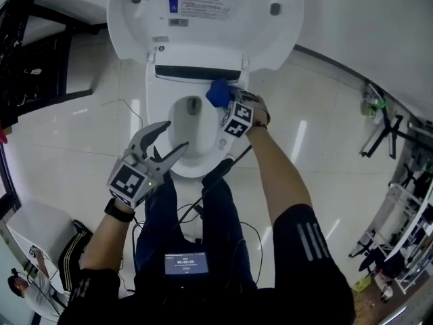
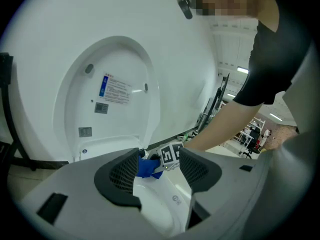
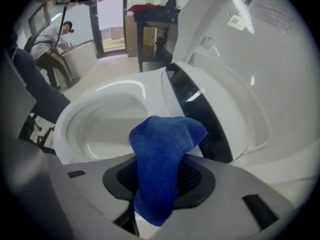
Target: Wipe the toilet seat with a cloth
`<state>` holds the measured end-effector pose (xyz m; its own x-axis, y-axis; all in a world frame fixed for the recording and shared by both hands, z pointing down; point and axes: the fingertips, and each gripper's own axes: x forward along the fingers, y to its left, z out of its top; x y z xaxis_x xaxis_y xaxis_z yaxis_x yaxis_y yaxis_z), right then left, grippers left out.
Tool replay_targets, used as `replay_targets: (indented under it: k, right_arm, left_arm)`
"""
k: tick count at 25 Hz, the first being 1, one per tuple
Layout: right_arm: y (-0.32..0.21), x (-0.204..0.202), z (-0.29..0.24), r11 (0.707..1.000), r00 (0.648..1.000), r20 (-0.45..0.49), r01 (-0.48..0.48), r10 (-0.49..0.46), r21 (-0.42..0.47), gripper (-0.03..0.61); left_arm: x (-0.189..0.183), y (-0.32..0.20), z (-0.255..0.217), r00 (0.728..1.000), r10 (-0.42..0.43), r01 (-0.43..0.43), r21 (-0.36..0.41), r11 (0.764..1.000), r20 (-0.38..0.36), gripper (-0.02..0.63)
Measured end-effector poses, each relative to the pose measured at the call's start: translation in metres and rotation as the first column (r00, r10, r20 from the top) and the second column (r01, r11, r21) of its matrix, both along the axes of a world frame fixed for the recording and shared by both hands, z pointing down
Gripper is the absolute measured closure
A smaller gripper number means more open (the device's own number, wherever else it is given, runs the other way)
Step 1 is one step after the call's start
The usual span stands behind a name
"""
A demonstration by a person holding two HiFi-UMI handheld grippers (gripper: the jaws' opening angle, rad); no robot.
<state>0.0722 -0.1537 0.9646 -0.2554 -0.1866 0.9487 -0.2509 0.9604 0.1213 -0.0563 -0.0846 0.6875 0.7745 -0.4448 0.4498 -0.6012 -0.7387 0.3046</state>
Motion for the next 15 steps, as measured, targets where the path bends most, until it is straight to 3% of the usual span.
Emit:
replay_targets:
  k: [2,5,10,15]
  right_arm:
    - [0.007,0.008,0.016,0.999,0.998,-0.052,0.045,-0.046,-0.010,0.411]
    - [0.012,0.009,0.024,0.996,0.995,-0.058,0.087,-0.086,0.014,0.408]
    - [0.016,0.008,0.028,0.991,0.985,-0.103,0.137,-0.137,-0.004,0.407]
    - [0.051,0.016,0.033,0.995,0.994,-0.093,0.051,-0.059,-0.092,0.408]
  left_arm:
    - [0.002,0.000,0.003,1.000,-0.015,0.015,-0.018,1.000,-0.009,0.359]
    - [0.003,0.001,0.003,0.998,-0.060,0.058,-0.062,0.996,-0.024,0.359]
    - [0.006,0.009,0.008,0.999,-0.031,0.030,-0.051,0.998,-0.017,0.359]
    - [0.017,0.017,0.002,0.999,-0.029,0.027,-0.069,0.997,-0.030,0.359]
